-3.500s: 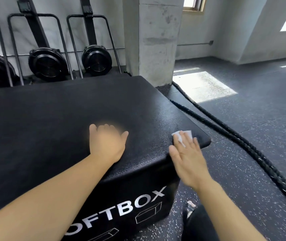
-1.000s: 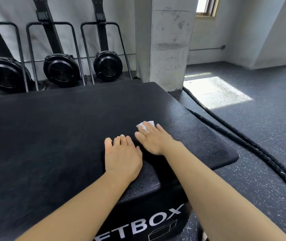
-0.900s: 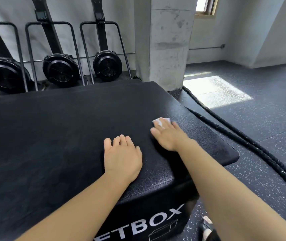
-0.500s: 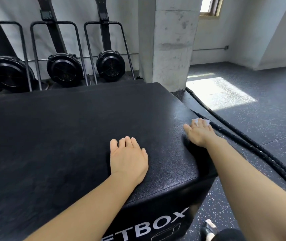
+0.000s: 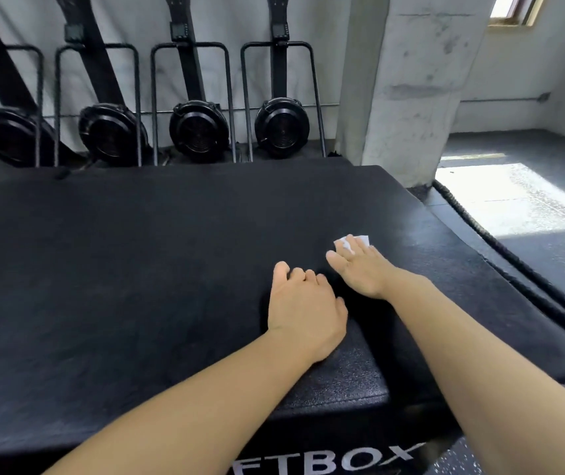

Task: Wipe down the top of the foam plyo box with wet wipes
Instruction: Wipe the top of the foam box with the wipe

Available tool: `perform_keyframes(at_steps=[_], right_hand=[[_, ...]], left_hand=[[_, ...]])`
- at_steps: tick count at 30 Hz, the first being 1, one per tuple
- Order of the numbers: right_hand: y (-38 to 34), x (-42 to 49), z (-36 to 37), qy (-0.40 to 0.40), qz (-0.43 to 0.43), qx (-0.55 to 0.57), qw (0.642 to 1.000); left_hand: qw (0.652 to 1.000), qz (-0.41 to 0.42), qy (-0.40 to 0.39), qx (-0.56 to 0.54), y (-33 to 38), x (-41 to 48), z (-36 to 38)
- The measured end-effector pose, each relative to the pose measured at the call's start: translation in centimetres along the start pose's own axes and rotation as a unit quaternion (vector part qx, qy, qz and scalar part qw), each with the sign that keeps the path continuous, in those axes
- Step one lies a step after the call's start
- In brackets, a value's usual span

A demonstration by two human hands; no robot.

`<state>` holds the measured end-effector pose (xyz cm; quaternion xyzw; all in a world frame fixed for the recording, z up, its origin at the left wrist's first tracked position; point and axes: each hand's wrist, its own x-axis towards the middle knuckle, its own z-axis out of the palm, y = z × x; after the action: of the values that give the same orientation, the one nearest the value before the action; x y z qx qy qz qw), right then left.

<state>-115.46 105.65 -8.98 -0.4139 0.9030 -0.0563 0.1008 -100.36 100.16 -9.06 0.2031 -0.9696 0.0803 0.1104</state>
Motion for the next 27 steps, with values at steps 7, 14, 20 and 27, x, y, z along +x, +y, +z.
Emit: perform_keyframes(at_steps=[7,14,20,27], right_hand=[[7.0,-0.3,-0.6,0.003,0.055,0.012,0.998],[14.5,-1.3,-1.8,0.013,0.107,0.012,0.994],[12.6,0.2,-2.0,-0.005,0.179,0.042,0.983],[0.2,1.2,-0.3,-0.015,0.037,0.056,0.998]], left_hand=[[0.999,-0.033,0.018,-0.008,-2.1,4.4,0.1],[0.994,-0.085,-0.062,0.017,-3.6,8.9,2.0],[0.994,-0.083,-0.053,0.048,-3.9,9.8,3.5],[0.994,-0.094,-0.043,0.043,-3.9,9.8,4.3]])
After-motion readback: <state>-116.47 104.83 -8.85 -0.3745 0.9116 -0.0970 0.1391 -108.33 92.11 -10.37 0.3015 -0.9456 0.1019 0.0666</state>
